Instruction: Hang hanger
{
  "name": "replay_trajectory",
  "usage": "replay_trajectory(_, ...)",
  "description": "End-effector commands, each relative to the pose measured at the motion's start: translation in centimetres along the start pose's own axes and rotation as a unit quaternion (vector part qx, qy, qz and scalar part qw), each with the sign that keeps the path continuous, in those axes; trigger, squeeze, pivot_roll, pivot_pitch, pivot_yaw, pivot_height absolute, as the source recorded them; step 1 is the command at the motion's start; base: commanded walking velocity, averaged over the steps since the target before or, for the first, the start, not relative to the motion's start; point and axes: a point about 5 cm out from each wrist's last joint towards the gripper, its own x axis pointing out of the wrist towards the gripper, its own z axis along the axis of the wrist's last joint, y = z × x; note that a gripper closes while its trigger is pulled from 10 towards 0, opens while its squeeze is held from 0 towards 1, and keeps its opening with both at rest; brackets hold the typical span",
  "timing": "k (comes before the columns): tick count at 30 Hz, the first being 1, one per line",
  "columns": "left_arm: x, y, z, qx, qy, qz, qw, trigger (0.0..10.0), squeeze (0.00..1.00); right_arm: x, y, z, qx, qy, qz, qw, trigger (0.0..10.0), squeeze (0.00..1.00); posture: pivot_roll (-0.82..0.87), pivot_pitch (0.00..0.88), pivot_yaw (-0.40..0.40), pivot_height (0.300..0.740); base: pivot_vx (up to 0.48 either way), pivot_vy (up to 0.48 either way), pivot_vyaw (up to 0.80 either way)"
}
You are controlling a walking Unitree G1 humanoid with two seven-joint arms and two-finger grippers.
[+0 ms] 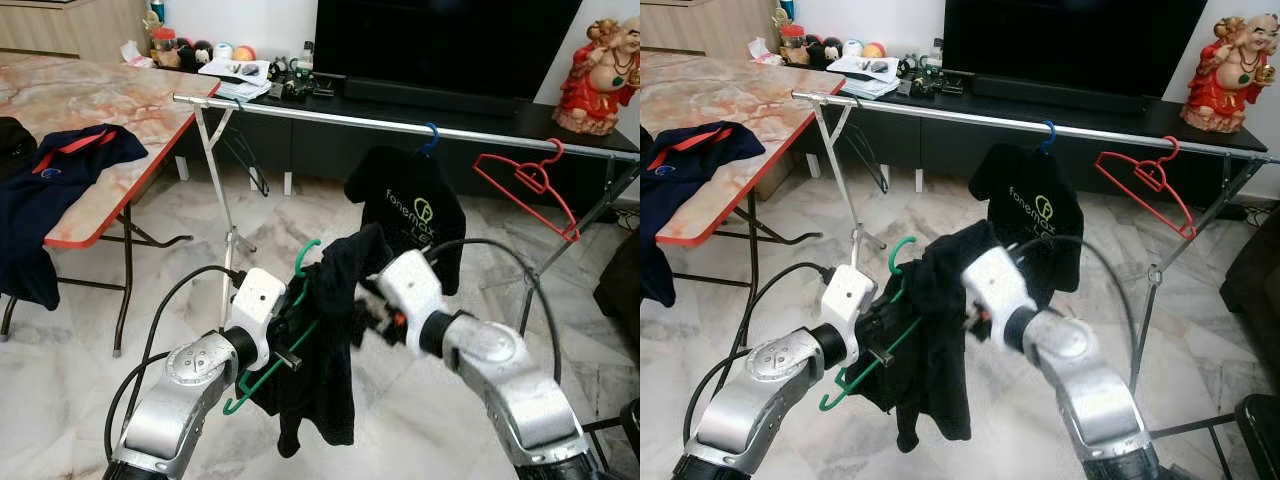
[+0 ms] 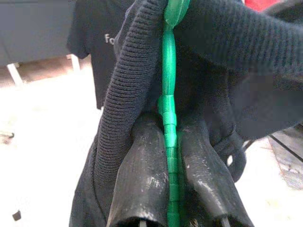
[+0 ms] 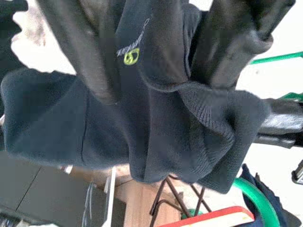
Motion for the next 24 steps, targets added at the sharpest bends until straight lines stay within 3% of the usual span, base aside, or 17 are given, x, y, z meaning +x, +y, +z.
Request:
replay_trajectory(1, 0.3, 0.5, 1.6, 0.012, -0.038, 0.017, 0.999, 10.0, 0.00, -0.4, 1.0, 0.0, 0.007, -0.005, 0.026, 1.000, 10.0, 1.00, 0.07, 0.074, -0.091, 0.740, 0.000, 0.000, 0.00)
replay_trajectory(5, 0.5, 1.2, 2.3, 0.005, -0.061, 0.045, 0.997, 10.0, 0.00, -1.0, 3.2, -0.8, -0.002, 0.008, 0.077, 0.997, 10.0, 1.00, 0.06, 0.074, -0.092, 0.740, 0.000, 0.000, 0.00)
replay_trajectory(12, 0.9, 2.0, 3.5, -0.023, -0.106, 0.095, 0.990, 10.0, 0.00, -1.8, 5.1, -2.0, 0.004, 0.041, 0.099, 0.994, 10.0, 1.00, 0.06, 0.074, -0.091, 0.740, 0.000, 0.000, 0.00)
replay_trajectory(15, 1.1, 1.8, 3.7, -0.032, -0.112, 0.085, 0.990, 10.0, 0.00, -2.2, 5.7, -2.2, -0.018, 0.049, 0.123, 0.991, 10.0, 1.00, 0.06, 0.074, -0.091, 0.740, 0.000, 0.000, 0.00)
replay_trajectory(16, 1.2, 1.4, 3.6, -0.025, -0.107, 0.064, 0.992, 10.0, 0.00, -2.3, 5.5, -1.9, -0.029, 0.041, 0.116, 0.992, 10.0, 0.31, 0.05, 0.073, -0.089, 0.740, 0.000, 0.000, 0.00)
replay_trajectory(17, 1.1, 1.1, 3.3, -0.014, -0.096, 0.044, 0.994, 10.0, 0.00, -2.2, 4.4, -1.0, -0.034, 0.017, 0.082, 0.996, 10.0, 0.00, 0.05, 0.072, -0.089, 0.740, 0.000, 0.000, 0.00)
replay_trajectory(19, 1.0, 1.1, 3.1, -0.009, -0.089, 0.037, 0.995, 10.0, 0.00, -2.1, 3.6, -0.5, -0.026, 0.006, 0.056, 0.998, 10.0, 0.00, 0.05, 0.072, -0.088, 0.740, 0.000, 0.000, 0.00)
replay_trajectory(21, 0.7, 1.1, 2.2, 0.019, -0.058, 0.017, 0.998, 10.0, 0.00, -2.0, 0.5, 0.6, -0.015, 0.003, -0.030, 0.999, 10.0, 0.00, 0.05, 0.073, -0.086, 0.740, 0.000, 0.000, 0.00)
replay_trajectory(22, 0.5, 0.9, 1.7, 0.038, -0.042, -0.004, 0.998, 10.0, 0.00, -2.1, -1.9, 1.4, -0.036, 0.005, -0.096, 0.995, 10.0, 0.00, 0.05, 0.073, -0.086, 0.740, 0.000, 0.000, 0.00)
replay_trajectory(23, 0.5, 0.9, 1.7, 0.038, -0.042, -0.004, 0.998, 10.0, 0.00, -2.1, -1.9, 1.4, -0.036, 0.005, -0.096, 0.995, 10.0, 0.00, 0.05, 0.073, -0.086, 0.740, 0.000, 0.000, 0.00)
replay_trajectory(24, 0.3, 0.7, 1.5, 0.036, -0.037, -0.018, 0.999, 10.0, 0.00, -2.3, -3.5, 2.3, -0.031, -0.009, -0.140, 0.990, 10.0, 0.00, 0.06, 0.074, -0.085, 0.740, 0.000, 0.000, 0.00)
